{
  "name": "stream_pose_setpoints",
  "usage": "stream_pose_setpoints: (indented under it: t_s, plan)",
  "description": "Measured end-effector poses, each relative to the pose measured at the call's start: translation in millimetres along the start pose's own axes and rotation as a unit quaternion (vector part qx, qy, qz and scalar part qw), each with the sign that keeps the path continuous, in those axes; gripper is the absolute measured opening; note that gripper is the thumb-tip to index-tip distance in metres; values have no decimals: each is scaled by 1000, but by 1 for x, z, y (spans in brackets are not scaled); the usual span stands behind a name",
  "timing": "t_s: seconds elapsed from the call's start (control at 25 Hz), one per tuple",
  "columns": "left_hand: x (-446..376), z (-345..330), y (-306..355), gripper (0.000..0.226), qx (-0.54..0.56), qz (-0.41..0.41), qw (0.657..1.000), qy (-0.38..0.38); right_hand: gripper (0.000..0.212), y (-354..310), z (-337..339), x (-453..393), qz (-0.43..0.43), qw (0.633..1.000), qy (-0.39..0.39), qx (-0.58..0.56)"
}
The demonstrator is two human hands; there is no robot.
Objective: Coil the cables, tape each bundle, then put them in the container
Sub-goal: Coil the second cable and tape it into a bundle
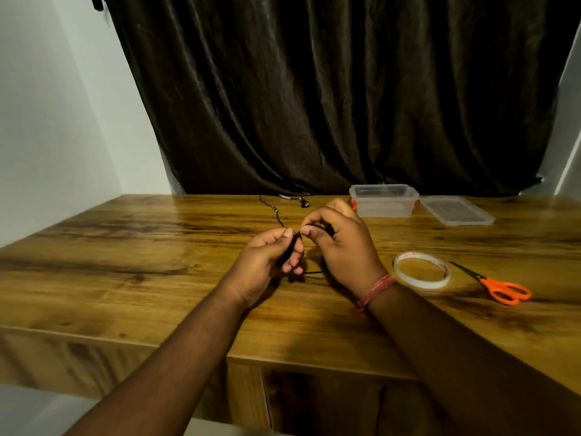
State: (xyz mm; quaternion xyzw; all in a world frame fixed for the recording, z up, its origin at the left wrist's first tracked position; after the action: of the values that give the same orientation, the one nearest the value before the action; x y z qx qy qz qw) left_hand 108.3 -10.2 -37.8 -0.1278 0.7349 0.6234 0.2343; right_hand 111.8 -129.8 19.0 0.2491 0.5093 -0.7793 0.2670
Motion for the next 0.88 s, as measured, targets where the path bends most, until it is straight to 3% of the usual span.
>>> stream_pose_setpoints:
  t_s: [0.24, 0.36, 0.48, 0.6, 0.68, 0.88]
  plan:
    - [1, 1, 9, 23, 238, 20, 971, -7, 20, 6, -42, 14, -15, 988, -146, 46]
    - [-3, 8, 17, 24, 274, -17, 961, 9, 15, 3, -49, 20, -2, 982, -166, 90]
    - [-5, 21, 22, 28, 263, -51, 961, 73, 11, 2, -64, 29, 18, 965, -220, 142]
    - [-5, 39, 24, 26, 178, -77, 969, 151, 11, 2, -71, 34, 19, 956, -251, 153]
    - [-2, 41, 26, 24, 49, -93, 979, 176, 11, -3, -64, 32, 31, 962, -228, 144]
    - [3, 31, 29, 21, -283, -114, 942, 137, 12, -16, -41, 23, 77, 973, -149, 157]
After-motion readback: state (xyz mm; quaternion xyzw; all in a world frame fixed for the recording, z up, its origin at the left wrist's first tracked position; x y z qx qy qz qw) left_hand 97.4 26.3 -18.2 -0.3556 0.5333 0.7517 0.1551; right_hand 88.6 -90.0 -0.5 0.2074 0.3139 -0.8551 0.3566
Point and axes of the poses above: each hand's wrist, its own x-axis away from the middle knuckle, its own z-axis out of the back of the hand, y = z × x, the point moved 10 cm from there along -x, towards the middle knuckle, and after that the axes turned 11 degrees about -z, right-handed, at the moved point
